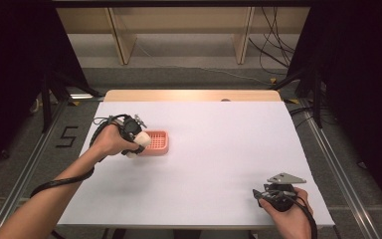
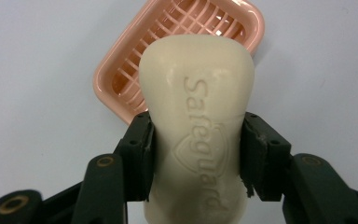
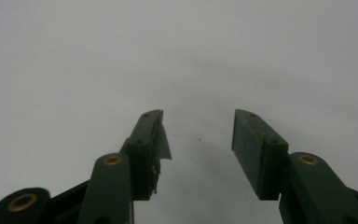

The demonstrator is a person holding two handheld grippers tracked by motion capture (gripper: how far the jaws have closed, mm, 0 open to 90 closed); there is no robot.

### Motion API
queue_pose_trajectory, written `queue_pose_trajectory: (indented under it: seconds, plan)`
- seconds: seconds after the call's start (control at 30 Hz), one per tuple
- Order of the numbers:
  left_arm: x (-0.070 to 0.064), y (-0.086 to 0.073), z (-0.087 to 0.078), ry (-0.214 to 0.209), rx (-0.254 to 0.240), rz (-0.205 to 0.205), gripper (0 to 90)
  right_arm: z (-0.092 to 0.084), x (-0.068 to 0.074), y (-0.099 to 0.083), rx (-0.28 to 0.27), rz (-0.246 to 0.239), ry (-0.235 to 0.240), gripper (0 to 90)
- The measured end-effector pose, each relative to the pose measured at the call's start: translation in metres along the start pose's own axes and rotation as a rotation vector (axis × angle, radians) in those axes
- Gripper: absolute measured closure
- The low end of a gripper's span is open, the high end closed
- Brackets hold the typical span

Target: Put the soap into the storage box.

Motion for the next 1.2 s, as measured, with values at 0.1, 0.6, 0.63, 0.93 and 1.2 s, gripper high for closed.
queue_pose_trajectory:
  seconds: [0.1, 0.6, 0.63, 0.93, 1.2]
  plan:
    - [0.001, 0.001, 0.001, 0.001, 0.000, 0.015, 49.5, 0.000, 0.000, 0.000, 0.000, 0.000, -0.001, 53.2]
    - [0.005, 0.012, 0.002, 0.008, 0.015, 0.091, 49.5, 0.001, -0.002, 0.000, -0.011, -0.021, 0.002, 53.1]
    - [0.004, 0.012, 0.002, 0.006, 0.015, 0.086, 49.5, 0.001, -0.002, 0.000, -0.013, -0.023, 0.003, 53.1]
    - [0.008, 0.019, 0.007, 0.010, 0.002, 0.140, 49.5, 0.001, -0.002, 0.000, -0.012, -0.010, 0.004, 53.1]
    - [0.009, 0.023, 0.012, 0.008, 0.014, 0.142, 49.5, 0.000, -0.001, -0.001, 0.011, 0.021, 0.008, 53.1]
Point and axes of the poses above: each handheld gripper's, and its own axes: z roughly forward along the jaws, y roughly out of its top, x roughly to its left, the point moved 3 cm from there along z, roughly forward along the jaws, and after that the axes turned 3 degrees about -x, right-handed, at the moved point
